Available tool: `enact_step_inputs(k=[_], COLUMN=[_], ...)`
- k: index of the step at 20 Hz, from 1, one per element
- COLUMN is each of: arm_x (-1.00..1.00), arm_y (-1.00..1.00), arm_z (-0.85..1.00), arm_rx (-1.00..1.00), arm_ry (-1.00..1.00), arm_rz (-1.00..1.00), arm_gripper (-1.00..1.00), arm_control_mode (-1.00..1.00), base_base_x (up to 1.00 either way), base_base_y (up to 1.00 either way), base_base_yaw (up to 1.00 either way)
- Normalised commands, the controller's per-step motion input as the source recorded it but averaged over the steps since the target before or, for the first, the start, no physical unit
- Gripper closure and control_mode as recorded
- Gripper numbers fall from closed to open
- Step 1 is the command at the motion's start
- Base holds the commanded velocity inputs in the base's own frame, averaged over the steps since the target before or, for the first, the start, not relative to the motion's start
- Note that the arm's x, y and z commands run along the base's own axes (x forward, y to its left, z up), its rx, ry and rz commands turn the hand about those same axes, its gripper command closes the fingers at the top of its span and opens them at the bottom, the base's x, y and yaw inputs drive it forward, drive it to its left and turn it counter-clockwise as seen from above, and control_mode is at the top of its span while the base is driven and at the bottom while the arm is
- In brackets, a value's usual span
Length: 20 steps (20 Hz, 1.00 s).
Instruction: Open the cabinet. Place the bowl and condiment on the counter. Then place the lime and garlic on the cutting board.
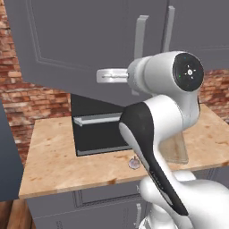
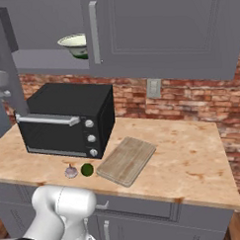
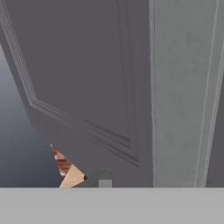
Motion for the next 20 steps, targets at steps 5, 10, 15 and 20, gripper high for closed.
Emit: enact_step_inputs(k=[5,10,15,20], arm_x=[-0.12,-0.10,-0.18,-0.55], arm_y=[0.80,0.76,0.38,-0.33], arm_z=[-0.01,-0.03,0.01,0.14], arm_rx=[-0.05,-0.03,-0.01,0.00], arm_ry=[0.00,0.00,0.01,0.03], arm_rz=[0.00,0.00,0.01,-0.01], arm_gripper=[1.00,1.00,-1.00,-1.00], arm_control_mode=[-1.00,-1.00,-1.00,-1.00], base_base_x=[0.00,0.00,0.00,0.00], base_base_y=[0.00,0.00,0.00,0.00], base_base_yaw=[0.00,0.00,0.00,0.00])
